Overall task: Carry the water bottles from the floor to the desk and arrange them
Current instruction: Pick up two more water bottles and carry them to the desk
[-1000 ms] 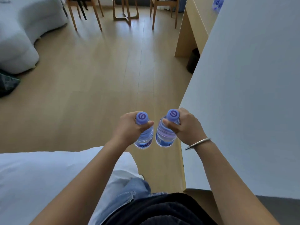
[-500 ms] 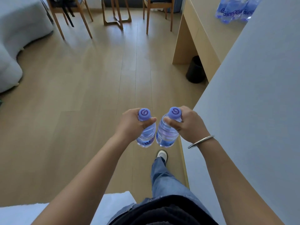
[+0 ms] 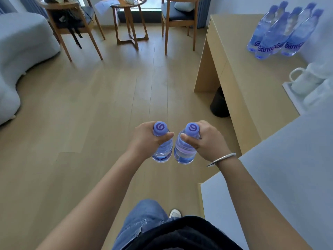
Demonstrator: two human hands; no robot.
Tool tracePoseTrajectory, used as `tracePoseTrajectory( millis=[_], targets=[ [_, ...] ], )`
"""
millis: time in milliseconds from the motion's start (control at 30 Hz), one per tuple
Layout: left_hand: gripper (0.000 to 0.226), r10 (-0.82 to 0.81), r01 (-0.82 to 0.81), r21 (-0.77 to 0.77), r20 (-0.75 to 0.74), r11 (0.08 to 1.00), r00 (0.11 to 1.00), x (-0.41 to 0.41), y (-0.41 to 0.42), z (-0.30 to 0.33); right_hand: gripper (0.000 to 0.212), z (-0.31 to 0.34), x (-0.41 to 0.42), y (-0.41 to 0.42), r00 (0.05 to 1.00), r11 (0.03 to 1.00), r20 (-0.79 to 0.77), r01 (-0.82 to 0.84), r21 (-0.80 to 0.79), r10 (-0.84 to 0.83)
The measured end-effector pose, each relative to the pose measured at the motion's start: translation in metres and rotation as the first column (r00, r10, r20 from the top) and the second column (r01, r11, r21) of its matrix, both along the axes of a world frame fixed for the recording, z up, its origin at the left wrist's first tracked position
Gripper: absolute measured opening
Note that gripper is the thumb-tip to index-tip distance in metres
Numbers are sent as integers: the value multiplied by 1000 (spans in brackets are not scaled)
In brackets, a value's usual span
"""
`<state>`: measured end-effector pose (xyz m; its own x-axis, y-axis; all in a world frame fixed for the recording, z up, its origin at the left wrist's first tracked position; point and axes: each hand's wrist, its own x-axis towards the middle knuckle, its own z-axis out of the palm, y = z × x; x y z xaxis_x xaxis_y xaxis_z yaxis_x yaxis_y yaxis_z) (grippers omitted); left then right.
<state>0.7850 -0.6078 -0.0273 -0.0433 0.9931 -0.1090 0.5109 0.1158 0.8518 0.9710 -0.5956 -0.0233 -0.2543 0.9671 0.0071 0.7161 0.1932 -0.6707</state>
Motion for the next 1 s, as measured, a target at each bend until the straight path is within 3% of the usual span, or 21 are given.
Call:
tracePoseTrajectory(
  millis=[233,500,667,767,900,1000],
  targets=[
    [31,-76,76,-9,17,997,997,8,126,-10,26,-4,9,107,997,998,-28,66,-11,-67],
    [37,-236,237,-7,74,971,969,7,306,2,24,10,2,245,961,965,-100,261,10,-258],
    [30,-313,315,101,-38,944,949,25,415,26,22,22,13,316,891,900,-148,435,13,-429],
    [27,-345,345,120,-22,931,938,42,465,29,23,22,27,355,840,848,-139,530,11,-524],
    [40,-410,410,68,-18,909,912,68,521,26,31,22,51,408,783,784,-121,619,53,-610],
    [45,-457,461,112,-63,880,887,96,561,24,37,20,75,450,754,753,-133,654,73,-643]
  ],
)
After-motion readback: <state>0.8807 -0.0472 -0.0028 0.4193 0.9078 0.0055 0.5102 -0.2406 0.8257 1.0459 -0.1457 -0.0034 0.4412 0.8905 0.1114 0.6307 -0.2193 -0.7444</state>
